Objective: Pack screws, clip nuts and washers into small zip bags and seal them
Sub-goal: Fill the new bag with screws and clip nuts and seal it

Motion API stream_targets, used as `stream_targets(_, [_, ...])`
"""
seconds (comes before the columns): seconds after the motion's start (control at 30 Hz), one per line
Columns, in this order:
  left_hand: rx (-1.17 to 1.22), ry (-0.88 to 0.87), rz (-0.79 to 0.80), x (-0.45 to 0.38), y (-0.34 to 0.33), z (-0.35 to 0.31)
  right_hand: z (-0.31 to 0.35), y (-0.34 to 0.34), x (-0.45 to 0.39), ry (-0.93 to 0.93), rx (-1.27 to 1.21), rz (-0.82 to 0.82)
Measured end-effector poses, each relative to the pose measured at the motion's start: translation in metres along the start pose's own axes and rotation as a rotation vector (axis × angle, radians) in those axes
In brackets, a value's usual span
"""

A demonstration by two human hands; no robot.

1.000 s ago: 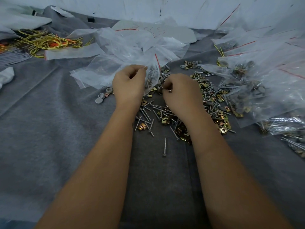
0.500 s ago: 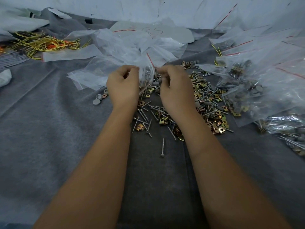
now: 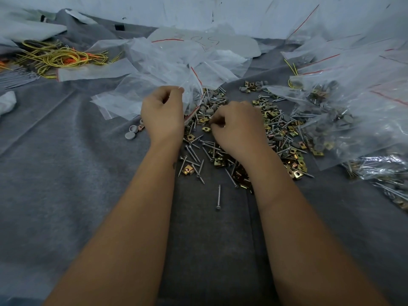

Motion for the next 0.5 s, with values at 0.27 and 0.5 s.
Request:
stream_targets(0.27, [-0.02, -0.007, 0.026, 0.003, -0.002, -0.002, 0.004, -0.012, 0.001, 0.016, 0.099, 0.002])
stream_targets(0.5, [-0.048, 0.011, 0.094, 0.002, -0.005, 0.0, -0.001, 0.007, 0.001, -0.054, -0.012, -0.219])
Point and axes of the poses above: each hand's wrist, its own x-axis away from the middle knuckle, its own y-axis out of the back of the hand, z = x × y, the point moved 4 cm from there along -x, towards the middle knuckle, and after that the axes turned 13 degrees about -x, right-handed, at the moved point
